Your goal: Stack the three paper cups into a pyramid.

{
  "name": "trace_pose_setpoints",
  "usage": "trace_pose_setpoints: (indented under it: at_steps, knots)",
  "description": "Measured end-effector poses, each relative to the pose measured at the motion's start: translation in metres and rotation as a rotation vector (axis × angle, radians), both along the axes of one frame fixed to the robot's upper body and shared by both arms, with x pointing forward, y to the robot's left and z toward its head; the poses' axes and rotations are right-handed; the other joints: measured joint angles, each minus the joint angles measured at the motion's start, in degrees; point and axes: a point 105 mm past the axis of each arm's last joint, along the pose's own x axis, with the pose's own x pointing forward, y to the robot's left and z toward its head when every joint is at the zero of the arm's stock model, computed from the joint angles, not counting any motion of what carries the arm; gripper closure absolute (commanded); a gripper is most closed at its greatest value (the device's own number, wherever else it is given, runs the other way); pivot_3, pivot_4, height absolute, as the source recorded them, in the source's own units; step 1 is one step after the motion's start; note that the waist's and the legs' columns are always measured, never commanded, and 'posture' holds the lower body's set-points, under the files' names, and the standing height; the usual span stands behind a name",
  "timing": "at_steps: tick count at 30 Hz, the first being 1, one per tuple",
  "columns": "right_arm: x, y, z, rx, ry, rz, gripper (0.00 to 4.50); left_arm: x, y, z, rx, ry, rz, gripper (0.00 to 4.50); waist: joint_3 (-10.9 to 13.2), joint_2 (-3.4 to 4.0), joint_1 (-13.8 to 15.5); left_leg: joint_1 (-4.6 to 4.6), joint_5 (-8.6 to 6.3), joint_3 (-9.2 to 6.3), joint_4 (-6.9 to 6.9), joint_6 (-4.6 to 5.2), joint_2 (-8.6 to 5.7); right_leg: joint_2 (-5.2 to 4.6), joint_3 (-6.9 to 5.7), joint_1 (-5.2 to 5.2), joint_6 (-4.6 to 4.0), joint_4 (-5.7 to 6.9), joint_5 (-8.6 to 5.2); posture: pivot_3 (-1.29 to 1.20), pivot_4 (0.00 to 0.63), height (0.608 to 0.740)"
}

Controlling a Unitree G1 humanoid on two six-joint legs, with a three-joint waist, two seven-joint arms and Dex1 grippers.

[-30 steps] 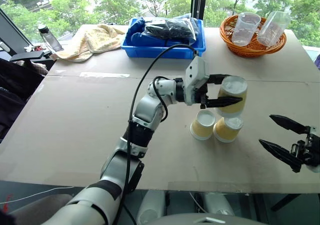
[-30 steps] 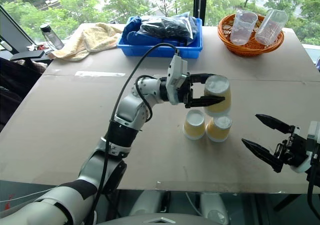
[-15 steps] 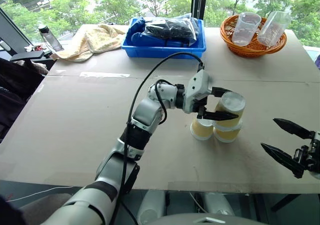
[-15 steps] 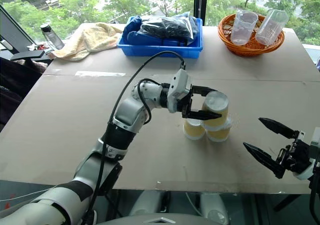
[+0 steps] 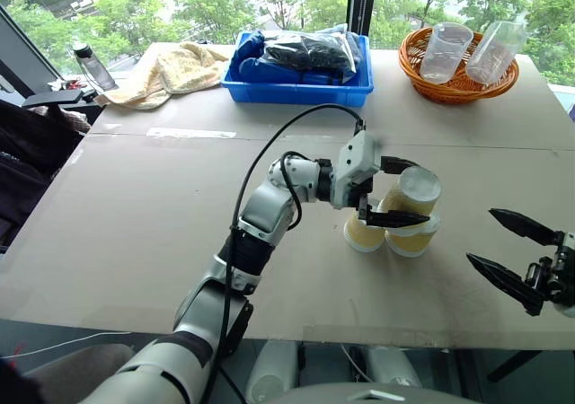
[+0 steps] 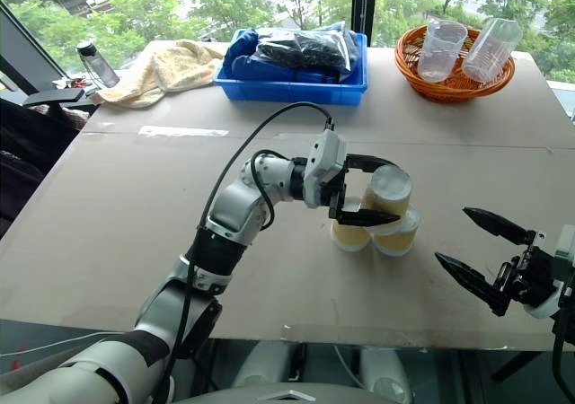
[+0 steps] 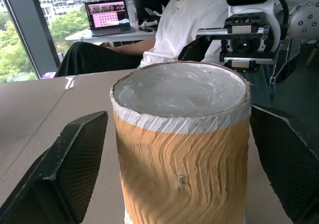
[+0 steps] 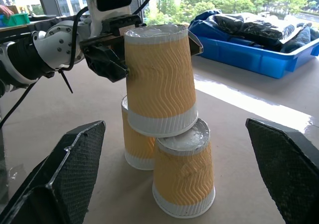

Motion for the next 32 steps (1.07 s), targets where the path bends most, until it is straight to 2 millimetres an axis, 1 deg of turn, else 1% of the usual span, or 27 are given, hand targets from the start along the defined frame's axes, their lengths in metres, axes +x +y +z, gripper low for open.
trace_pose_setpoints:
  at_steps: [4, 9, 10, 11, 13, 15, 16, 18, 19, 20, 22, 24, 26, 28, 30, 32]
  knots:
    - [0.000, 0.001, 0.000, 0.001, 0.002, 0.003, 0.00, -0.004, 0.005, 0.012, -0.019, -0.026, -0.008, 0.02, 0.0, 0.00, 0.0, 0.00, 0.00, 0.00, 0.00, 0.00, 0.01, 0.00, 0.00, 0.00, 0.00, 0.00, 0.00, 0.00, 0.150, 0.740]
    - [0.001, 0.001, 0.000, 0.001, 0.000, 0.007, 0.00, -0.026, 0.024, 0.043, -0.087, -0.034, -0.099, 0.02, 0.0, 0.02, -0.1, 0.01, 0.01, 0.00, 0.00, -0.01, 0.02, -0.01, 0.00, 0.00, 0.00, 0.01, 0.00, 0.00, 0.150, 0.740]
    - [0.003, 0.003, 0.000, 0.005, -0.004, 0.015, 0.00, -0.028, 0.029, 0.052, -0.123, -0.032, -0.099, 0.02, 0.0, 0.02, -0.1, 0.02, 0.01, 0.00, 0.01, -0.01, 0.02, -0.01, 0.01, 0.01, 0.00, 0.01, 0.00, 0.00, 0.150, 0.740]
    - [0.003, 0.004, 0.000, 0.006, -0.003, 0.018, 0.00, -0.028, 0.030, 0.054, -0.131, -0.032, -0.097, 0.02, 0.0, 0.02, -0.1, 0.02, 0.01, 0.00, 0.01, -0.01, 0.02, -0.02, 0.01, 0.01, 0.00, 0.01, 0.00, 0.00, 0.150, 0.740]
    - [0.006, 0.006, -0.002, 0.011, 0.002, 0.029, 0.00, -0.020, 0.040, 0.064, -0.180, -0.040, -0.027, 0.02, 0.0, 0.02, 0.0, 0.05, 0.01, -0.01, 0.01, -0.01, 0.02, -0.01, 0.00, 0.03, 0.00, 0.01, 0.00, 0.00, 0.150, 0.740]
    - [0.007, 0.005, -0.005, 0.007, 0.009, 0.029, 0.00, -0.008, 0.055, 0.071, -0.217, -0.050, 0.071, 0.02, 0.0, 0.01, -0.1, 0.05, 0.01, -0.02, 0.00, -0.01, 0.02, 0.00, -0.02, 0.03, 0.00, 0.01, 0.00, 0.00, 0.150, 0.740]
    - [0.010, 0.005, -0.008, 0.006, 0.014, 0.032, 0.00, 0.001, 0.069, 0.070, -0.219, -0.047, 0.158, 0.02, 0.0, 0.02, -0.5, 0.12, 0.00, -0.01, -0.03, -0.01, 0.03, 0.02, 0.08, 0.05, 0.00, 0.00, 0.00, 0.00, 0.150, 0.740]
    - [0.013, -0.002, -0.017, 0.013, 0.039, 0.010, 0.00, 0.018, 0.100, 0.053, -0.185, -0.017, 0.331, 0.02, 0.0, 0.07, -1.0, 0.16, 0.00, -0.01, -0.08, -0.01, 0.03, 0.01, 0.11, 0.04, 0.00, 0.00, 0.00, 0.00, 0.150, 0.740]
    - [0.015, -0.006, -0.022, 0.012, 0.051, 0.000, 0.00, 0.023, 0.117, 0.038, -0.151, 0.009, 0.413, 0.02, 0.0, 0.08, -1.3, 0.17, 0.00, -0.01, -0.08, -0.01, 0.03, 0.01, 0.13, 0.04, 0.00, 0.00, 0.00, 0.00, 0.150, 0.740]
    - [0.016, -0.011, -0.029, 0.008, 0.068, -0.016, 0.00, 0.026, 0.135, 0.018, -0.107, 0.046, 0.501, 0.02, 0.0, 0.09, -1.5, 0.18, 0.00, 0.00, -0.12, -0.01, 0.02, 0.01, 0.19, 0.03, 0.00, -0.01, 0.00, 0.00, 0.150, 0.740]
    - [0.017, -0.021, -0.045, -0.007, 0.110, -0.040, 0.00, 0.023, 0.164, -0.030, 0.017, 0.133, 0.631, 0.02, 0.0, 0.08, -1.5, 0.14, 0.00, 0.00, -0.16, 0.00, 0.03, -0.02, 0.17, -0.02, -0.01, -0.03, 0.00, 0.00, 0.150, 0.740]
    - [0.021, -0.022, -0.055, -0.034, 0.116, -0.038, 0.00, 0.011, 0.181, -0.061, 0.093, 0.195, 0.700, 0.02, 0.1, 0.00, -1.3, 0.09, -0.01, -0.03, -0.12, 0.01, 0.03, -0.09, 0.11, -0.05, 0.00, -0.04, 0.00, 0.00, 0.150, 0.740]
    - [0.028, -0.024, -0.062, -0.068, 0.104, -0.034, 0.00, -0.011, 0.195, -0.088, 0.184, 0.206, 0.767, 0.02, 0.1, 0.00, -1.3, 0.13, -0.02, -0.01, -0.14, 0.03, 0.02, -0.15, 0.13, -0.01, 0.00, -0.06, 0.00, 0.00, 0.150, 0.740]
    - [0.031, -0.030, -0.074, -0.091, 0.127, -0.049, 0.00, -0.028, 0.198, -0.105, 0.226, 0.236, 0.806, 0.02, 0.1, 0.02, -0.9, 0.12, -0.12, -0.05, -0.14, 0.20, 0.01, -0.20, 0.03, -0.02, -0.01, -0.05, 0.00, 0.00, 0.150, 0.740]
    - [0.034, -0.031, -0.084, -0.122, 0.137, -0.041, 0.00, -0.041, 0.194, -0.113, 0.231, 0.249, 0.821, 0.02, 0.1, 0.08, -0.3, 0.15, -0.14, -0.07, -0.15, 0.23, 0.01, -0.23, 0.00, 0.01, -0.01, -0.02, 0.00, 0.00, 0.150, 0.740]
    - [0.038, -0.031, -0.088, -0.136, 0.138, -0.038, 0.00, -0.047, 0.188, -0.118, 0.228, 0.241, 0.827, 0.02, 0.0, 0.17, -0.1, 0.19, -0.14, -0.07, -0.15, 0.24, 0.01, -0.22, 0.01, 0.04, -0.01, -0.02, 0.00, 0.00, 0.150, 0.740]
